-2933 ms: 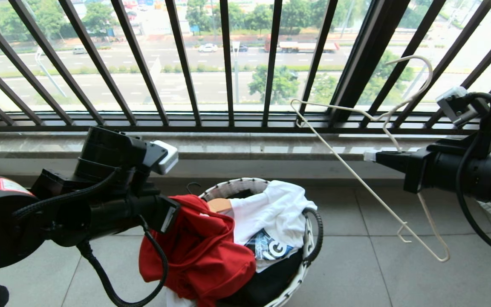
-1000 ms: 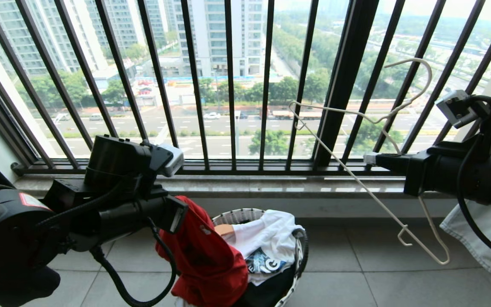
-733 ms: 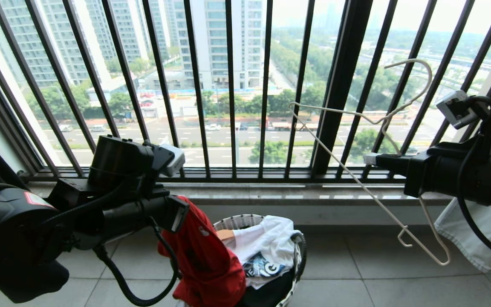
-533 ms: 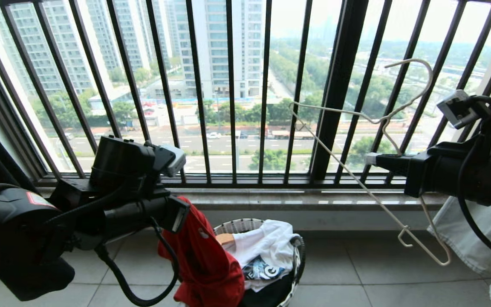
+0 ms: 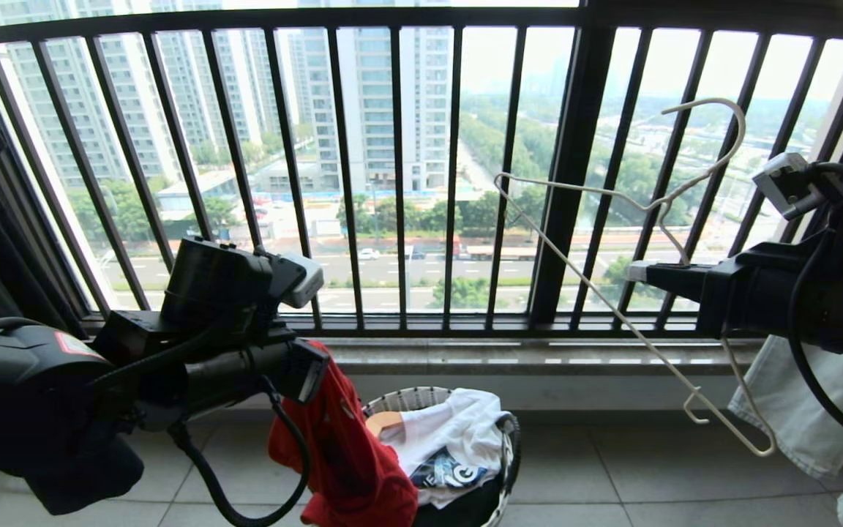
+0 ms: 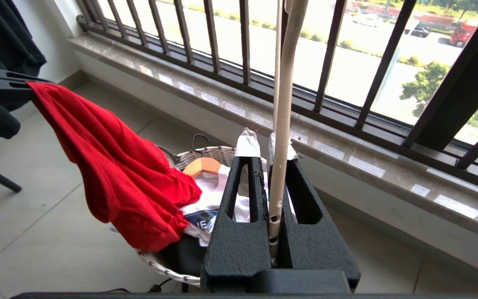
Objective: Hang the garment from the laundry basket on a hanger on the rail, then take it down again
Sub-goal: Pick up clothes from the basket, then hang the clothes on the clothes rack
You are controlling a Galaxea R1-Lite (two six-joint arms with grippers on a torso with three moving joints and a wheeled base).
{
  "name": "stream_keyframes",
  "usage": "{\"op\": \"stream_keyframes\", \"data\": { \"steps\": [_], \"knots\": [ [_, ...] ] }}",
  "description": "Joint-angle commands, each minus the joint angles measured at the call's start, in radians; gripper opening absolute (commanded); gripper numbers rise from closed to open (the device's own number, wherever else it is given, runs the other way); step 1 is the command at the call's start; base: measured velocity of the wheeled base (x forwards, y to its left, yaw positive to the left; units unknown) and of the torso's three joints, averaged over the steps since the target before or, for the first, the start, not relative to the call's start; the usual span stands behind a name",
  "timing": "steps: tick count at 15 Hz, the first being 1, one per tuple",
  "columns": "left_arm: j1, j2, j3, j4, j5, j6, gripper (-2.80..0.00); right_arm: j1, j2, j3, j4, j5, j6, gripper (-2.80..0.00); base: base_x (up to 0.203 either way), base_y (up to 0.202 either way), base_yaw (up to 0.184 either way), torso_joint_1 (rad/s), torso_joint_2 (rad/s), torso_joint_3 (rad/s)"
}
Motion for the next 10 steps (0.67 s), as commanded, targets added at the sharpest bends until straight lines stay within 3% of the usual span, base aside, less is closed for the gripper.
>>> {"op": "stream_keyframes", "data": {
  "steps": [1, 5, 10],
  "knots": [
    [0.001, 0.006, -0.001, -0.002, 0.001, 0.001, -2.80, 0.002, 0.003, 0.002, 0.001, 0.005, -0.002, -2.80, 0.000, 0.000, 0.000, 0.000, 0.00, 0.000],
    [0.004, 0.031, -0.001, -0.138, 0.004, -0.011, -2.80, 0.090, 0.001, 0.010, 0.074, 0.005, -0.003, -2.80, 0.000, 0.000, 0.000, 0.000, 0.00, 0.000],
    [0.040, 0.042, -0.032, -0.152, 0.003, -0.032, -2.80, 0.197, 0.005, 0.005, 0.283, 0.000, -0.065, -2.80, 0.000, 0.000, 0.000, 0.000, 0.00, 0.000]
  ]
}}
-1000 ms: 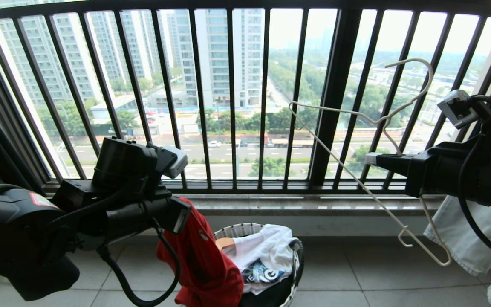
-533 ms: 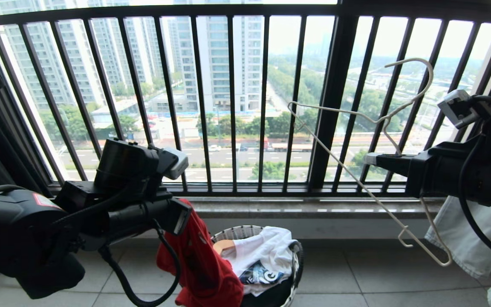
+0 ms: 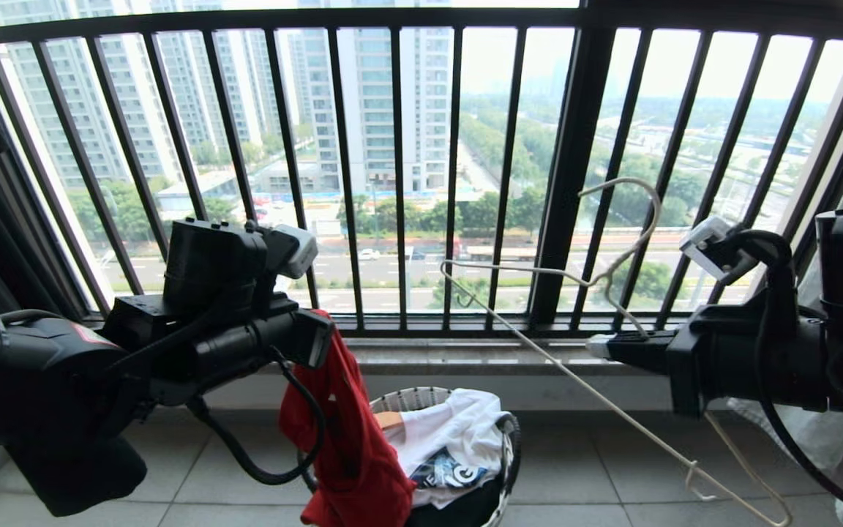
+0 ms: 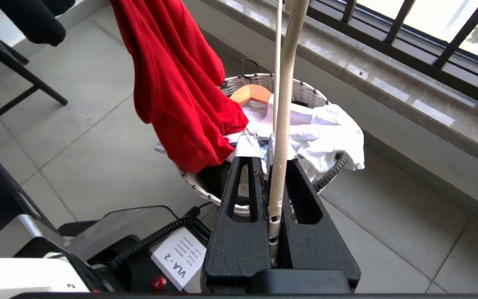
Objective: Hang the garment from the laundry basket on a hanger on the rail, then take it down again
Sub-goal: Hang the clothes on the clothes rack
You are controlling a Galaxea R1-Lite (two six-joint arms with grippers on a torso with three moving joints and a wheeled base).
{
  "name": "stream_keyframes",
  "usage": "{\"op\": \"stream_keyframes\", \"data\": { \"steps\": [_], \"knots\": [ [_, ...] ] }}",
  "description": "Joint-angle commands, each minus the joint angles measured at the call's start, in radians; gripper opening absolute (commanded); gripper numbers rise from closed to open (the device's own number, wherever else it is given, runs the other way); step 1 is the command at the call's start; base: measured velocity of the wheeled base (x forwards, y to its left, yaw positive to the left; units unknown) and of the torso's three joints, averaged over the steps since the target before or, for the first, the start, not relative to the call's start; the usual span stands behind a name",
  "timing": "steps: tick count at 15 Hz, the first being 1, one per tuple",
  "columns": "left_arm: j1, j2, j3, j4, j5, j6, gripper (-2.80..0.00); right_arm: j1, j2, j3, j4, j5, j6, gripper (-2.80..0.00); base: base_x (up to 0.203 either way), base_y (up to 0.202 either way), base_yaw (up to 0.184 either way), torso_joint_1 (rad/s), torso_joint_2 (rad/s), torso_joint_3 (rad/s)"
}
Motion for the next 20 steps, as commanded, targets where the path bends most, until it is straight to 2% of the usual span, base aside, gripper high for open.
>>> {"op": "stream_keyframes", "data": {
  "steps": [1, 3, 6, 9, 12, 15, 20],
  "knots": [
    [0.020, 0.010, -0.015, -0.004, 0.001, -0.002, -2.80, 0.048, 0.006, -0.002, 0.095, 0.002, -0.054, -2.80, 0.000, 0.000, 0.000, 0.000, 0.00, 0.000],
    [0.030, 0.017, -0.029, -0.004, 0.003, -0.025, -2.80, 0.091, 0.007, -0.002, 0.166, 0.003, -0.092, -2.80, 0.000, 0.000, 0.000, 0.000, 0.00, 0.000],
    [0.031, 0.032, -0.035, -0.006, 0.006, -0.035, -2.80, 0.163, 0.028, 0.001, 0.200, 0.007, -0.093, -2.80, 0.000, 0.000, 0.000, 0.000, 0.00, 0.000],
    [0.030, 0.046, -0.045, -0.006, 0.006, -0.047, -2.80, 0.236, 0.051, 0.001, 0.195, 0.010, -0.042, -2.80, 0.000, 0.000, 0.000, 0.000, 0.00, 0.000],
    [0.030, 0.056, -0.067, -0.006, 0.006, -0.092, -2.80, 0.282, 0.047, -0.002, 0.192, 0.011, -0.010, -2.80, 0.000, 0.000, 0.000, 0.000, 0.00, 0.000],
    [0.028, 0.061, -0.067, -0.006, 0.003, -0.098, -2.80, 0.296, 0.047, -0.009, 0.186, 0.011, 0.007, -2.80, 0.000, 0.000, 0.000, 0.000, 0.00, 0.000],
    [-0.026, 0.053, -0.072, -0.006, 0.000, -0.136, -2.80, 0.293, 0.139, -0.025, 0.019, 0.007, 0.055, -2.80, 0.000, 0.000, 0.000, 0.000, 0.00, 0.000]
  ]
}}
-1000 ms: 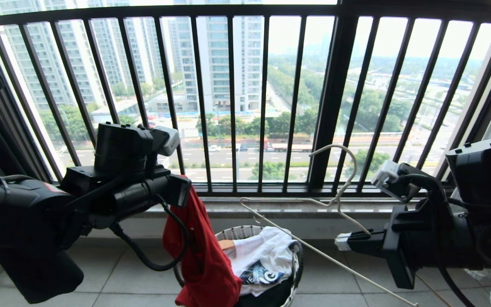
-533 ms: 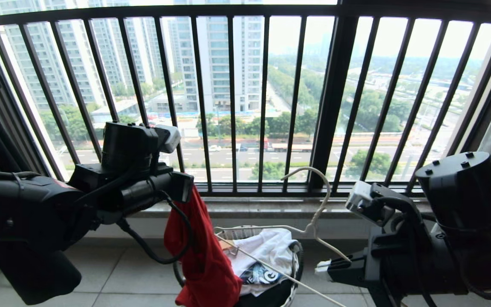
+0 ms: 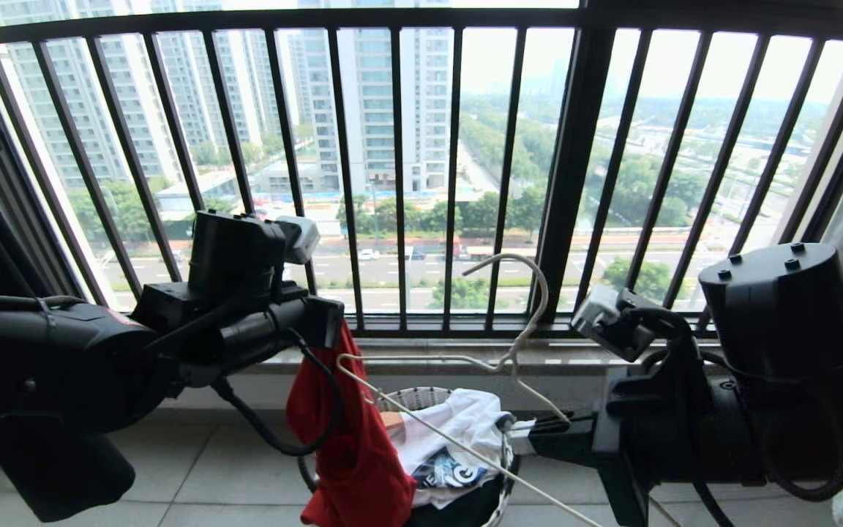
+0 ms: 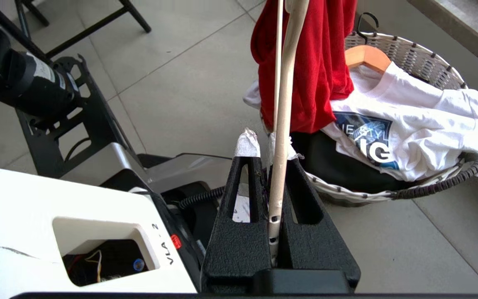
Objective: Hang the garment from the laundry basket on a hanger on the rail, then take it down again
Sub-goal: Hang the clothes on the clothes rack
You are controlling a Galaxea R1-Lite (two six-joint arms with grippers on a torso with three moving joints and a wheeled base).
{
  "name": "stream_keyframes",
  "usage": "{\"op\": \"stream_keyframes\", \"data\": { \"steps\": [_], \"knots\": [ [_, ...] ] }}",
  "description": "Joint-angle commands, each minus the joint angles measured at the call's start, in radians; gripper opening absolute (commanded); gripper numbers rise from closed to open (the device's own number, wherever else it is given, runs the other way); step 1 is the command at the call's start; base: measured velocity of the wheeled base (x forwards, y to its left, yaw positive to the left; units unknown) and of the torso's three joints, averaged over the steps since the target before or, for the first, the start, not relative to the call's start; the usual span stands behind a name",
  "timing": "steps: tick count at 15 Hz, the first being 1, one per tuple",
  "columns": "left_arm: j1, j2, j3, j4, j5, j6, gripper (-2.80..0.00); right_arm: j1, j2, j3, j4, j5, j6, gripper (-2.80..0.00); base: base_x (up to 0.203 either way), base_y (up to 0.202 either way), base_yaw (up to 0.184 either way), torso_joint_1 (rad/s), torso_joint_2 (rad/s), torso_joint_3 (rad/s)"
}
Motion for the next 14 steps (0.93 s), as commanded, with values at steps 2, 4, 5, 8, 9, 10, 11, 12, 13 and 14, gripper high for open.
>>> {"op": "stream_keyframes", "data": {
  "steps": [2, 4, 5, 8, 9, 10, 11, 12, 13, 14],
  "knots": [
    [-0.045, -0.003, -0.015, -0.003, 0.003, -0.018, -2.80, -0.003, 0.096, -0.008, -0.062, -0.002, 0.002, -2.80, 0.000, 0.000, 0.000, 0.000, 0.00, 0.000],
    [-0.048, -0.010, -0.015, -0.003, 0.001, -0.022, -2.80, -0.019, 0.120, -0.033, -0.080, -0.005, 0.002, -2.80, 0.000, 0.000, 0.000, 0.000, 0.00, 0.000],
    [-0.054, -0.020, -0.015, -0.003, 0.002, -0.022, -2.80, -0.029, 0.121, -0.047, -0.080, -0.004, 0.003, -2.80, 0.000, 0.000, 0.000, 0.000, 0.00, 0.000],
    [-0.082, -0.082, -0.006, 0.004, 0.003, -0.022, -2.80, -0.063, 0.116, -0.043, -0.082, -0.004, 0.003, -2.80, 0.000, 0.000, 0.000, 0.000, 0.00, 0.000],
    [-0.112, -0.106, 0.005, 0.007, 0.003, -0.022, -2.80, -0.063, 0.113, -0.043, -0.082, -0.004, 0.003, -2.80, 0.000, 0.000, 0.000, 0.000, 0.00, 0.000],
    [-0.144, -0.123, 0.015, 0.009, 0.003, -0.023, -2.80, -0.063, 0.113, -0.041, -0.080, -0.002, 0.003, -2.80, 0.000, 0.000, 0.000, 0.000, 0.00, 0.000],
    [-0.173, -0.137, 0.024, 0.009, 0.003, -0.029, -2.80, -0.062, 0.111, -0.037, -0.080, 0.000, 0.003, -2.80, 0.000, 0.000, 0.000, 0.000, 0.00, 0.000],
    [-0.203, -0.146, 0.033, 0.010, 0.003, -0.034, -2.80, -0.061, 0.107, -0.033, -0.081, 0.002, 0.005, -2.80, 0.000, 0.000, 0.000, 0.000, 0.00, 0.000],
    [-0.235, -0.154, 0.046, 0.010, 0.003, -0.038, -2.80, -0.060, 0.098, -0.031, -0.083, 0.007, 0.009, -2.80, 0.000, 0.000, 0.000, 0.000, 0.00, 0.000],
    [-0.261, -0.156, 0.055, 0.008, 0.003, -0.046, -2.80, -0.060, 0.091, -0.029, -0.085, 0.017, 0.025, -2.80, 0.000, 0.000, 0.000, 0.000, 0.00, 0.000]
  ]
}}
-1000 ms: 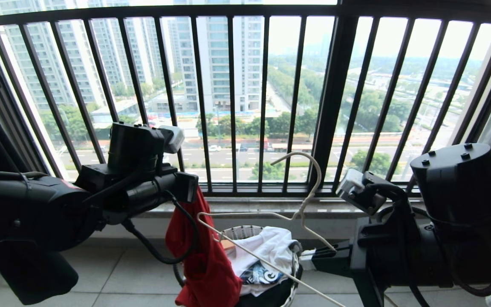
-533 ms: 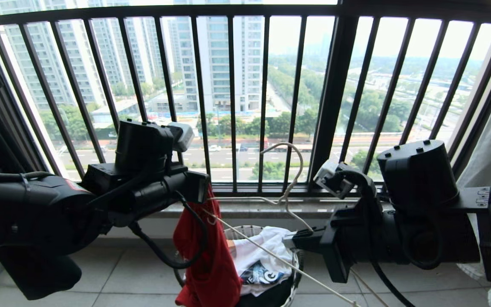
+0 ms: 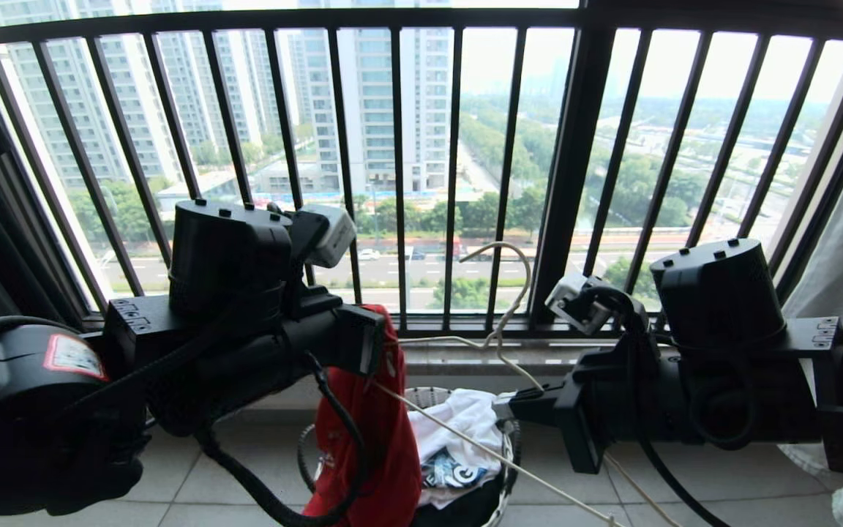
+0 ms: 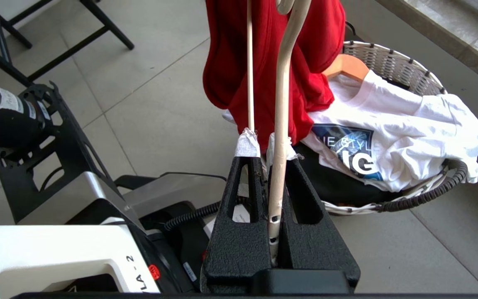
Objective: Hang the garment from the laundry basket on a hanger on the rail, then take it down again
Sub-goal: Hang the clothes on the clothes rack
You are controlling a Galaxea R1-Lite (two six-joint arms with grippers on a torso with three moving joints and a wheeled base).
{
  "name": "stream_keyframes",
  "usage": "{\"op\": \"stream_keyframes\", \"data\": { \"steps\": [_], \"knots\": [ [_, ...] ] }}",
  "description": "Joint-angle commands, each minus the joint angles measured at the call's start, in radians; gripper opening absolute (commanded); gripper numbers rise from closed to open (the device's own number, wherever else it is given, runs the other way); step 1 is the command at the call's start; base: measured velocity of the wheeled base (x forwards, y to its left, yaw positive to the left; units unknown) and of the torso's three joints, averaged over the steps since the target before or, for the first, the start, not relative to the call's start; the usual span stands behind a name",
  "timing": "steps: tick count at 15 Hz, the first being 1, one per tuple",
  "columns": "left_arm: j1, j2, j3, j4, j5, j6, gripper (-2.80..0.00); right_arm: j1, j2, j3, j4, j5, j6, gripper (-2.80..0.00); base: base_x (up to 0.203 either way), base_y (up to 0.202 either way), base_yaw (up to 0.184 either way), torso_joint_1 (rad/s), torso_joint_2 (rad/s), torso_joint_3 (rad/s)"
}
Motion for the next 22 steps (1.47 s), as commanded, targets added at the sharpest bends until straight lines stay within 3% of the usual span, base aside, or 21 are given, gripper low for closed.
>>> {"op": "stream_keyframes", "data": {
  "steps": [1, 5, 8, 10, 12, 16, 19, 22],
  "knots": [
    [-0.054, -0.023, 0.016, -0.004, 0.001, -0.018, -2.80, 0.003, -0.017, 0.005, -0.002, 0.020, 0.017, -2.80, 0.000, 0.000, 0.000, 0.000, 0.00, 0.000],
    [-0.066, -0.024, 0.016, -0.009, -0.002, -0.036, -2.80, 0.018, -0.013, 0.018, -0.002, 0.077, 0.020, -2.80, 0.000, 0.000, 0.000, 0.000, 0.00, 0.000],
    [-0.123, -0.050, 0.017, -0.002, -0.001, -0.069, -2.80, 0.030, -0.001, 0.016, -0.003, 0.076, 0.021, -2.80, 0.000, 0.000, 0.000, 0.000, 0.00, 0.000],
    [-0.122, -0.061, 0.003, -0.002, 0.009, -0.072, -2.80, 0.027, -0.003, 0.013, -0.011, 0.061, 0.033, -2.80, 0.000, 0.000, 0.000, 0.000, 0.00, 0.000],
    [-0.079, -0.048, -0.025, -0.002, 0.080, -0.068, -2.80, 0.026, -0.007, 0.014, -0.018, 0.030, 0.033, -2.80, 0.000, 0.000, 0.000, 0.000, 0.00, 0.000],
    [-0.059, -0.053, -0.061, 0.000, 0.104, -0.070, -2.80, 0.022, -0.003, 0.011, -0.040, 0.005, 0.045, -2.80, 0.000, 0.000, 0.000, 0.000, 0.00, 0.000],
    [-0.006, -0.014, -0.106, -0.008, 0.219, -0.065, -2.80, 0.004, -0.009, 0.013, -0.060, -0.015, 0.049, -2.80, 0.000, 0.000, 0.000, 0.000, 0.00, 0.000],
    [0.055, -0.008, -0.137, -0.007, 0.229, -0.060, -2.80, 0.004, -0.009, 0.013, -0.060, -0.035, 0.047, -2.80, 0.000, 0.000, 0.000, 0.000, 0.00, 0.000]
  ]
}}
